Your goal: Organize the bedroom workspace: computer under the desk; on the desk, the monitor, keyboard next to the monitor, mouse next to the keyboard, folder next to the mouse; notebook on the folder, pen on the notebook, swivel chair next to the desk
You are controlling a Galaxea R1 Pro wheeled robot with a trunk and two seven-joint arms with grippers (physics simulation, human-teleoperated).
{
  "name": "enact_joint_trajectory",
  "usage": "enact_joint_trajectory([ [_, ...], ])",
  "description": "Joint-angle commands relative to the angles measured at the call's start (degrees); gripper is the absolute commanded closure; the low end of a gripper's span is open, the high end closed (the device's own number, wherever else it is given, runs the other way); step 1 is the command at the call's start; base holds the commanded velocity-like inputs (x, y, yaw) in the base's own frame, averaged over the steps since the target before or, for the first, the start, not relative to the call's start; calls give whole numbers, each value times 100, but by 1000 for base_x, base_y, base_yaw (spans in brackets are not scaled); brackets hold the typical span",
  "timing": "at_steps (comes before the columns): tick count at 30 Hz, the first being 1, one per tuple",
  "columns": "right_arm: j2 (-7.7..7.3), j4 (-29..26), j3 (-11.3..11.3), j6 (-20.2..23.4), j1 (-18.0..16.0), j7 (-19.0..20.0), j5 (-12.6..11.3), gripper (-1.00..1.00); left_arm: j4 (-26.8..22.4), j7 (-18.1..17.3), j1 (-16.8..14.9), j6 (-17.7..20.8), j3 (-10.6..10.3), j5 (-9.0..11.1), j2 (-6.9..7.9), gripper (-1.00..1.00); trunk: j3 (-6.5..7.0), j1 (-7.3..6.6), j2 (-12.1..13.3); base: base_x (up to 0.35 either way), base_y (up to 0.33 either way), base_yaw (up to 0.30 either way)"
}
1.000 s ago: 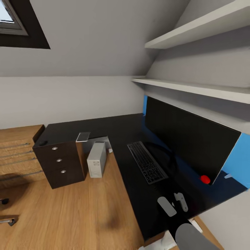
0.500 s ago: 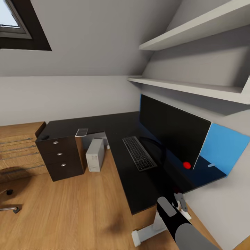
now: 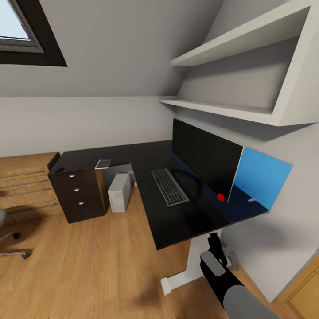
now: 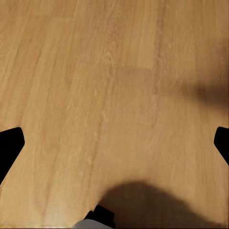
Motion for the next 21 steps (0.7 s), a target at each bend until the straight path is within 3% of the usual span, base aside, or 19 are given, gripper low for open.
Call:
enact_joint_trajectory([
  [1, -5, -5, 39, -30, -3, -36, -30, -100, -15, 51, -1, -18, -48, 35, 9, -100, -5, -3, -4, -287, -146, 0],
  [11, 1, 4, 44, -29, -3, -35, -31, -100, -15, 62, -1, -24, -47, 32, 9, -100, -5, -3, -4, -259, -129, 0],
  [17, 3, 9, 49, -29, -3, -24, -31, -100, -15, 63, -1, -25, -46, 13, 13, -100, -5, -3, -4, -58, -26, 0],
  [21, 41, 25, 71, -30, -1, -1, -33, -100, -15, 65, -1, -25, -43, 13, 16, -100, 67, -90, 157, -9, -4, 0],
])
